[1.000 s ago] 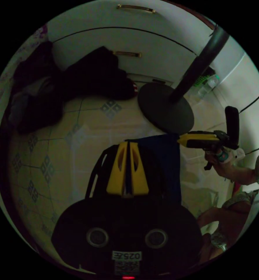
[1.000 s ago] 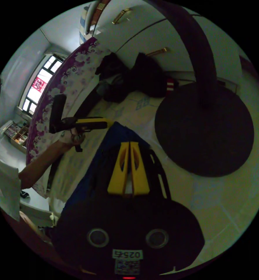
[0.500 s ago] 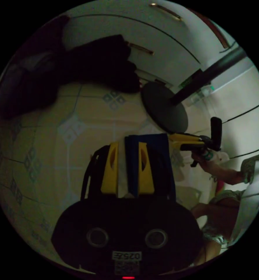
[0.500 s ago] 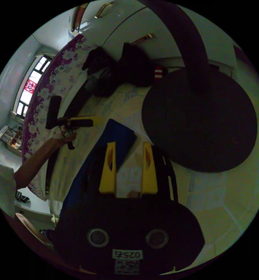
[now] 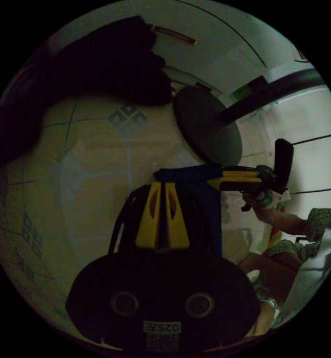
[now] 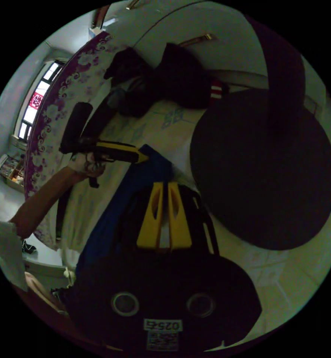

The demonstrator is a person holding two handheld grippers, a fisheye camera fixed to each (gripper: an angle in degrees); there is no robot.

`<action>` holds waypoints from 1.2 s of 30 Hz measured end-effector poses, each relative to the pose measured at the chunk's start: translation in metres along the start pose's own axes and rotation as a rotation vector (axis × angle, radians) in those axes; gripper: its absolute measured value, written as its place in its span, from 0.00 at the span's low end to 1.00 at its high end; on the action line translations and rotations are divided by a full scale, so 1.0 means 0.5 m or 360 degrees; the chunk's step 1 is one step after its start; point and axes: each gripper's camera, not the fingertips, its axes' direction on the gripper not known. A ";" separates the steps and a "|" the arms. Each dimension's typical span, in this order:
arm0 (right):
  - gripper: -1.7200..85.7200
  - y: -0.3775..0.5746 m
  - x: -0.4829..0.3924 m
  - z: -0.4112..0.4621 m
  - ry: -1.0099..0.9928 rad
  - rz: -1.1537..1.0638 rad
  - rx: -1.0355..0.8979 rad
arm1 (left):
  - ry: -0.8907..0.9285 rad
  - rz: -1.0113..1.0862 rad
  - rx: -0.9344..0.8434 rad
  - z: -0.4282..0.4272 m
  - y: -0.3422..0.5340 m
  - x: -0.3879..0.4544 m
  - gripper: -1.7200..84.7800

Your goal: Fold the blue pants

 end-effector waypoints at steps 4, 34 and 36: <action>0.02 -0.020 -0.033 -0.006 0.0190 -0.0110 0.0115 | -0.0027 0.0076 0.0141 -0.119 -0.094 -0.022 0.00; 0.01 0.639 -0.910 0.602 -0.0743 -0.1726 -0.0763 | -0.0057 -0.0014 0.0550 -1.118 0.833 -0.488 0.00; 0.01 0.683 -0.962 0.642 -0.0697 -0.1850 -0.0786 | -0.0059 -0.0025 0.0702 -1.160 0.868 -0.532 0.00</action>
